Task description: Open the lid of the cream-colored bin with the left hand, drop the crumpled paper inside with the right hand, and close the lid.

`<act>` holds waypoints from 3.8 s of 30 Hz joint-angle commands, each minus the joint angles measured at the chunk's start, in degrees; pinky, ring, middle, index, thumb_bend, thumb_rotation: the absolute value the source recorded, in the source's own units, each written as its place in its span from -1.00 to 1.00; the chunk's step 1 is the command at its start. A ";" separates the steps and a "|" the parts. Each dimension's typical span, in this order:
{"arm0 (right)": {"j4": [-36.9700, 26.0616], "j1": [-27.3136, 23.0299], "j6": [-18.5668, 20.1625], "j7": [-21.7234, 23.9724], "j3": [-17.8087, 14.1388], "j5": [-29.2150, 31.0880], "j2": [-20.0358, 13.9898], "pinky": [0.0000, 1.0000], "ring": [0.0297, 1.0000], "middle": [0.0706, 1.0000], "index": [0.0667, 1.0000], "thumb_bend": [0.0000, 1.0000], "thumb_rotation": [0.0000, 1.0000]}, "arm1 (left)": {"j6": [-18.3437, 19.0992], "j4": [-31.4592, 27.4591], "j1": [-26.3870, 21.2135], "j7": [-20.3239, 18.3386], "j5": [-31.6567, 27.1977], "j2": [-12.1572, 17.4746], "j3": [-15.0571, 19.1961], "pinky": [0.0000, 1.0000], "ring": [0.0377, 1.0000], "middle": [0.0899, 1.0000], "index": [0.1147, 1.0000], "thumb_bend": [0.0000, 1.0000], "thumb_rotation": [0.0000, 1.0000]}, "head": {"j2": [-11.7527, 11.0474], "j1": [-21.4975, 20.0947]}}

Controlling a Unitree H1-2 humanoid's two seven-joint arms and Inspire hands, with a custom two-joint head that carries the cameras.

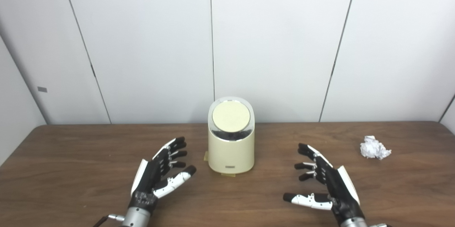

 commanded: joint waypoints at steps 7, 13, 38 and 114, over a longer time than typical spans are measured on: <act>-1.31 -2.04 -2.34 -0.30 0.00 -0.17 -0.25 0.09 0.37 0.69 0.68 0.61 -0.73 | 1.18 -2.22 -9.48 2.25 3.07 0.78 0.07 0.57 0.66 0.75 0.90 0.54 -0.18 | -0.25 0.18; -0.39 -2.33 -2.90 -0.53 0.15 -0.36 -0.17 0.12 0.40 0.70 0.68 0.60 -0.72 | 5.12 -1.45 -14.96 1.64 3.79 1.76 -0.49 0.52 0.70 0.74 0.91 0.50 -0.39 | -0.56 0.06; -1.05 -2.35 -2.03 -0.30 0.61 -0.15 0.42 0.13 0.41 0.74 0.70 0.57 -0.67 | 19.13 3.53 -27.80 5.86 25.48 3.31 -10.19 0.91 1.00 1.00 1.00 1.00 -0.13 | -0.31 -0.74; -2.16 -2.48 -1.80 -0.75 1.52 -1.57 1.68 0.12 0.37 0.72 0.70 0.46 -0.64 | 8.19 -2.29 -21.40 11.36 18.99 2.40 -2.60 0.79 0.98 1.00 1.00 0.59 -0.41 | 0.82 -1.49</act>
